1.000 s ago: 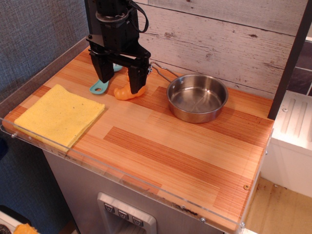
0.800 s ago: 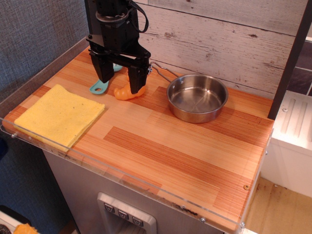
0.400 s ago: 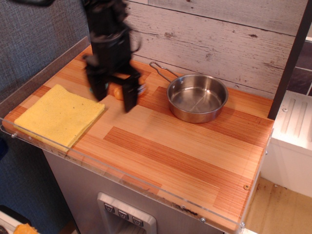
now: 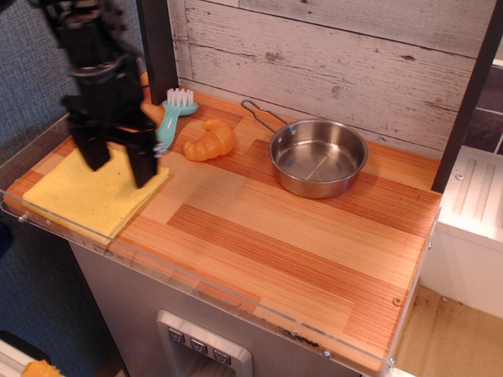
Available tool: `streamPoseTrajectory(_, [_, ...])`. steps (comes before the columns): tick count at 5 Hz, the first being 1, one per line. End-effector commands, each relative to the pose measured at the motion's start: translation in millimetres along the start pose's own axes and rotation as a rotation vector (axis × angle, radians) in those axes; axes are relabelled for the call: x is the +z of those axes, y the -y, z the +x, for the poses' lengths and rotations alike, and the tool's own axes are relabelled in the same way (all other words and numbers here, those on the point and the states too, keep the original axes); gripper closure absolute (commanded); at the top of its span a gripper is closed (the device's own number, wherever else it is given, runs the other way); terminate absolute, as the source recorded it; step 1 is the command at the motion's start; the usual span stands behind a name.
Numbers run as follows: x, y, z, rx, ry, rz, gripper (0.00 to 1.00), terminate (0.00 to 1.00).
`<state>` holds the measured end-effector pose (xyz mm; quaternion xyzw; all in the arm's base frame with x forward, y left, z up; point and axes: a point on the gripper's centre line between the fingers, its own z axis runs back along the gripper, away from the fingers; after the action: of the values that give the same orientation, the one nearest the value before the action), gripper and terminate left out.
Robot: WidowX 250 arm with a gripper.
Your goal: Move the yellow towel to the front right corner of the table
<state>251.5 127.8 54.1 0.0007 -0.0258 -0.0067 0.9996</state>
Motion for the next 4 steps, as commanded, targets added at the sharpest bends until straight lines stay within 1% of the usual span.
streamPoseTrajectory(1, [-12,-27,6,-0.119,0.027,0.054,0.00,0.00])
streamPoseTrajectory(2, [-20,-34,7,-0.141,0.020,0.048,0.00,0.00])
streamPoseTrajectory(4, [-21,-43,5,-0.154,0.015,0.046,0.00,0.00])
